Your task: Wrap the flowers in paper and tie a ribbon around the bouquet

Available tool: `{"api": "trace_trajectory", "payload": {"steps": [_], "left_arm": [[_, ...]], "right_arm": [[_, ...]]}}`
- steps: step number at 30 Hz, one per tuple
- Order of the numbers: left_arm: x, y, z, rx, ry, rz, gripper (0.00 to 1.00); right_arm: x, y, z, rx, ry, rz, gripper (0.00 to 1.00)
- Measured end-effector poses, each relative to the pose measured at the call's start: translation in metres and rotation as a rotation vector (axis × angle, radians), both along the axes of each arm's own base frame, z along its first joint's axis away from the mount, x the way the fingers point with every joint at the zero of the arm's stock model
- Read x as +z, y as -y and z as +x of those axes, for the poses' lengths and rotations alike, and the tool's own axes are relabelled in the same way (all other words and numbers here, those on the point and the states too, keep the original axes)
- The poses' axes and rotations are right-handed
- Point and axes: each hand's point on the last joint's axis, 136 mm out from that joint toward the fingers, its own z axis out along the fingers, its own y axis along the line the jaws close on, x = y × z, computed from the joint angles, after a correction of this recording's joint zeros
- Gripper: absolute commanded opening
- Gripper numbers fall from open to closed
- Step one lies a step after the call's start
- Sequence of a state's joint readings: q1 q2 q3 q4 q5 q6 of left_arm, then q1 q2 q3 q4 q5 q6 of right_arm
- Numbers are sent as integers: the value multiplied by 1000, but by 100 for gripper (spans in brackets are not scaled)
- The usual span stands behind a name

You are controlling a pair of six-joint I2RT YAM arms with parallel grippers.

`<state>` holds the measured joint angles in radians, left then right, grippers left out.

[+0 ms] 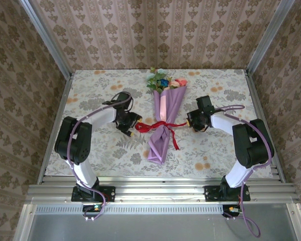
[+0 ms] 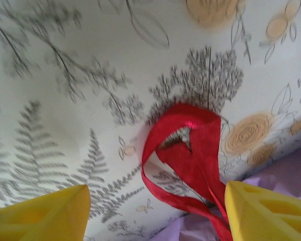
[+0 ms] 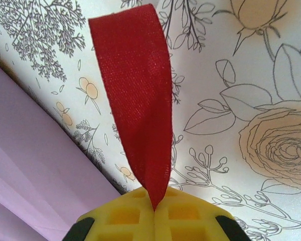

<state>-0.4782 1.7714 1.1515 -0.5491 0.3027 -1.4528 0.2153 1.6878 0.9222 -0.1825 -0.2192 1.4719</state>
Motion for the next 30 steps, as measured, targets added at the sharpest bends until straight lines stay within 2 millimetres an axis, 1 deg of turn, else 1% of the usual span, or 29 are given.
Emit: {"api": "trace_trajectory", "payload": {"steps": [3, 6, 7, 8, 12, 14, 18, 19, 21, 24, 28, 30], "left_arm": [[1, 14, -6, 20, -21, -11, 71], [1, 22, -3, 72, -46, -20, 72], [0, 22, -2, 93, -55, -17, 72], [-2, 22, -2, 121, -66, -13, 76], [-8, 18, 3, 230, -106, 7, 80], [-11, 20, 6, 272, -126, 12, 86], [-14, 24, 14, 325, -152, 13, 91], [-16, 24, 16, 333, -154, 14, 90], [-17, 27, 21, 342, -162, 18, 82], [-21, 29, 26, 345, -169, 29, 74], [-29, 31, 25, 340, -194, 43, 64], [-29, 31, 24, 339, -197, 46, 54]], "right_arm": [[0, 0, 0, 1, 0, 1, 0], [0, 0, 0, 1, 0, 1, 0], [0, 0, 0, 1, 0, 1, 0], [0, 0, 0, 1, 1, 1, 0], [0, -1, 1, 2, 5, 2, 0], [1, -2, 1, 5, 7, 3, 0], [2, -3, 3, 6, 17, 5, 0], [2, -3, 3, 7, 18, 5, 0], [2, -3, 3, 7, 19, 5, 0], [2, -3, 3, 7, 19, 5, 0], [2, -3, 3, 7, 20, 6, 0], [2, -4, 3, 8, 20, 6, 0]]}}
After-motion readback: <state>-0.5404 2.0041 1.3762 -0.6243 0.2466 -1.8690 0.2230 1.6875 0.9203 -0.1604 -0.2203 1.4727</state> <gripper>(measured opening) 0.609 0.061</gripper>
